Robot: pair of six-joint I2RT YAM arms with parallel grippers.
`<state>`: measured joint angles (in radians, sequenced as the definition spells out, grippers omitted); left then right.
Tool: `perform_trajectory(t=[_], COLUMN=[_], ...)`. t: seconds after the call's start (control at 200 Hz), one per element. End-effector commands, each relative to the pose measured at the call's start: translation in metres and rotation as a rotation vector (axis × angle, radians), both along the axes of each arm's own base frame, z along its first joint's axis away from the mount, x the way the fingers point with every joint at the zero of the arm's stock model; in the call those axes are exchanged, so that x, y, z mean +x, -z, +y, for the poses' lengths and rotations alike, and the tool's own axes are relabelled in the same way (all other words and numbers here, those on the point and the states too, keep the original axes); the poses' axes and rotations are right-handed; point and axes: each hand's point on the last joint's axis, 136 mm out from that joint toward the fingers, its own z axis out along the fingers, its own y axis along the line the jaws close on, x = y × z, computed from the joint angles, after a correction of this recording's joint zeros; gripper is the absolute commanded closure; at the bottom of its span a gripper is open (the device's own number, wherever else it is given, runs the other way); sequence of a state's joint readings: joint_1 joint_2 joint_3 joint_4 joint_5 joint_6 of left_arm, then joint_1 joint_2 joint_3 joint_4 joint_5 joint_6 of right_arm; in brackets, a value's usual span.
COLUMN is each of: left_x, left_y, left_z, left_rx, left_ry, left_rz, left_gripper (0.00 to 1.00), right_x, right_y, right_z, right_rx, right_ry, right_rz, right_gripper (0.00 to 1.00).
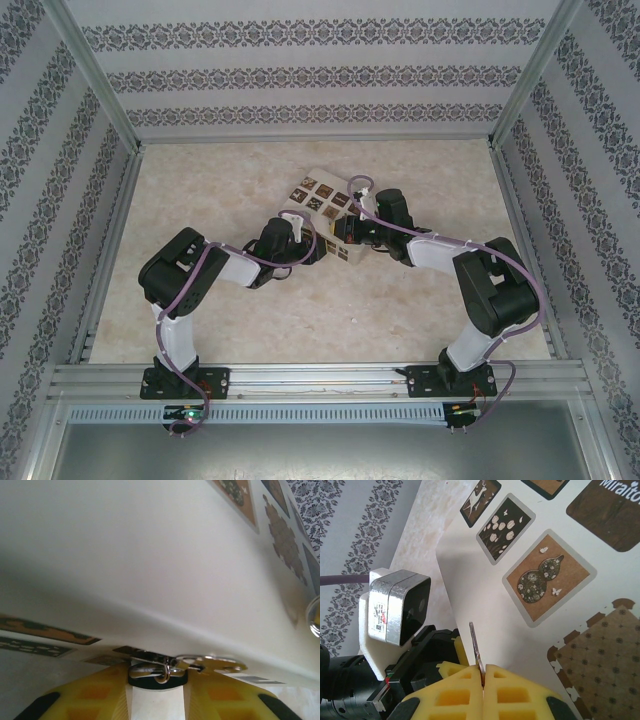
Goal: Unlock the padlock with the key
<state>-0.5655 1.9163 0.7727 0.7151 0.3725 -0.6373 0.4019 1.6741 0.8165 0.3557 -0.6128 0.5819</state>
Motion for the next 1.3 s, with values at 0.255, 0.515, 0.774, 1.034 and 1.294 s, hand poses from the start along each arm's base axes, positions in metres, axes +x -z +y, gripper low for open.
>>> perform_trajectory(t=[0.255, 0.515, 0.774, 1.034, 1.294], left_x=[-0.002, -0.016, -0.029, -0.039, -0.042], left_y=[-0.021, -0.034, -0.046, -0.056, -0.060], left_z=[-0.014, -0.019, -0.021, -0.022, -0.023], left_rx=[-0.053, -0.102, -0.162, -0.166, -0.169], left_ry=[0.031, 0.067, 0.076, 0.094, 0.095], left_rz=[-0.022, 0.057, 0.140, 0.215, 0.248], left_gripper=[0.77, 0.80, 0.80, 0.80, 0.80], right_x=[-0.023, -0.058, -0.100, -0.114, -0.105], right_y=[-0.037, -0.038, -0.003, 0.033, 0.050], right_z=[-0.001, -0.019, -0.025, -0.021, -0.015], right_rx=[0.024, -0.055, -0.188, -0.326, -0.386], right_ry=[-0.026, -0.043, -0.082, -0.118, -0.103], right_rz=[-0.077, -0.219, -0.276, -0.277, -0.275], right_gripper=[1.00, 1.00, 1.00, 1.00, 1.00])
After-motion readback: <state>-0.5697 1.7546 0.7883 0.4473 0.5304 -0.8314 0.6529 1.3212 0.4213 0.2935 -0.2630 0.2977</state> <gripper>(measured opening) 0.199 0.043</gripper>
